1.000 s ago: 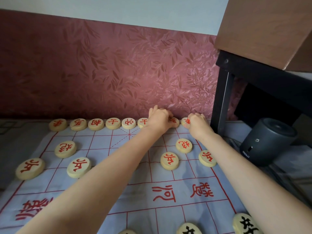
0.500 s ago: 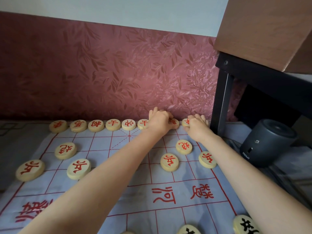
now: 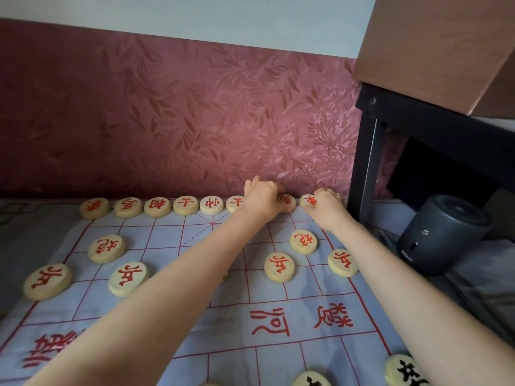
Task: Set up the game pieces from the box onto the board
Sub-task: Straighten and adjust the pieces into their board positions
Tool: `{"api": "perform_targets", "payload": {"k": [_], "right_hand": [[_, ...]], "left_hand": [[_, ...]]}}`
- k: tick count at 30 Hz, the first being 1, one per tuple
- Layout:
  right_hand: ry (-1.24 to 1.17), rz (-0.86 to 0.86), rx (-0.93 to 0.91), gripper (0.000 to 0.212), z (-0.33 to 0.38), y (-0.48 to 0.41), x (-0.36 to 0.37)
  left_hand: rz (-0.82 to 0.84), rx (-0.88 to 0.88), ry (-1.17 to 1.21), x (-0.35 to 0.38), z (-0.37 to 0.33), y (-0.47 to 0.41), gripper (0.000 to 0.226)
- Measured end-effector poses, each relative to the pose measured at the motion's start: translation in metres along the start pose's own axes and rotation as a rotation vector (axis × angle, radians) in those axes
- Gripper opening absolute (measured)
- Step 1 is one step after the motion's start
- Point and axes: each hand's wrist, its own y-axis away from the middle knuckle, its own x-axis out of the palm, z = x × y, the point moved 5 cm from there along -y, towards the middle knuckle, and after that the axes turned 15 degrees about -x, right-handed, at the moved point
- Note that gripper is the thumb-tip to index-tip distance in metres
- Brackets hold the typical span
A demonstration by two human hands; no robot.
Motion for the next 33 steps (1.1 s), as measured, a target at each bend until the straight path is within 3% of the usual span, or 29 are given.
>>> {"api": "perform_targets", "payload": {"k": [9,15,19,23,33], "right_hand": [[-0.015,-0.003,0.01,0.05,-0.002,0.0,0.002],[-0.065,0.041,0.041,0.065,-0.003,0.001,0.001],[-0.087,-0.056,-0.04,0.057,0.0,0.001,-0.003],[-0.154,-0.036,-0.208,0.051,0.015,0.001,0.0],[-0.139,-0.01,-0.22,0.039,0.031,0.0,0.004]], "left_hand": [[0.011,-0.006,-0.003,0.001,0.001,0.001,0.051],[0.024,-0.008,-0.027,-0.007,-0.002,0.002,0.055],[0.021,-0.015,-0.025,-0.014,0.003,0.002,0.058],[0.012,-0.05,0.002,-0.016,0.012,0.002,0.041],[0.012,-0.065,0.04,-0.021,0.032,0.002,0.035]]}}
